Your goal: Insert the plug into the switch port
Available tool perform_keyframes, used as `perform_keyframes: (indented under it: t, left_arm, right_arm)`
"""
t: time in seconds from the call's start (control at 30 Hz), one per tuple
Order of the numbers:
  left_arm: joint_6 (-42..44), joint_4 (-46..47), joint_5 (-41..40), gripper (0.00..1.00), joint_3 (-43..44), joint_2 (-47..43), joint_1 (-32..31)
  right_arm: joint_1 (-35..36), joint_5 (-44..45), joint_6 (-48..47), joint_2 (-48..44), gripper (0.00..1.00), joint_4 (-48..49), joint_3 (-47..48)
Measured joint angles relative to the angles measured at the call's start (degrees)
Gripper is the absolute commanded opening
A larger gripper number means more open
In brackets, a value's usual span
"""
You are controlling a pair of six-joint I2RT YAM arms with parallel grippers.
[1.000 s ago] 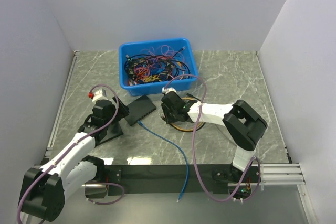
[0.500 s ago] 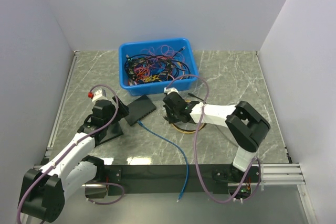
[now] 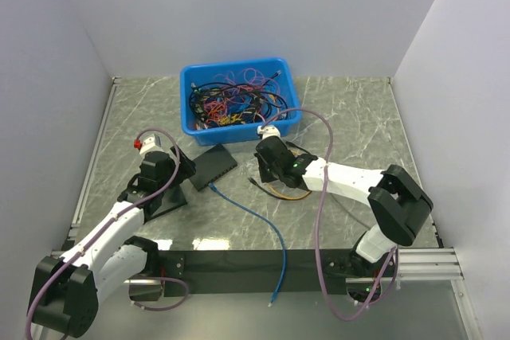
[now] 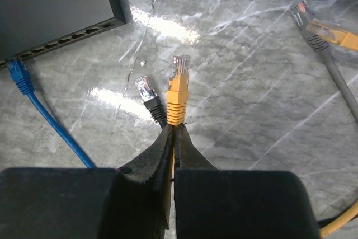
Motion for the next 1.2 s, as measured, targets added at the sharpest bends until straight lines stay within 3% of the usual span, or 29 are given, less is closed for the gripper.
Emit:
perform_keyframes:
  t: [0.67,1.2]
  left_arm:
    - [0.0,0.0,0.0,0.86,0.0,-1.7,0.0]
    - [0.0,2.8,5.6,0.86,-1.1,-6.8,0.0]
  right_arm:
    - [0.0,0.7,-0.2,-15.4,0.0,7.8,-9.9]
    - [1.1,-8.9,-1.9,-20.2,0.0,15.5,-13.9]
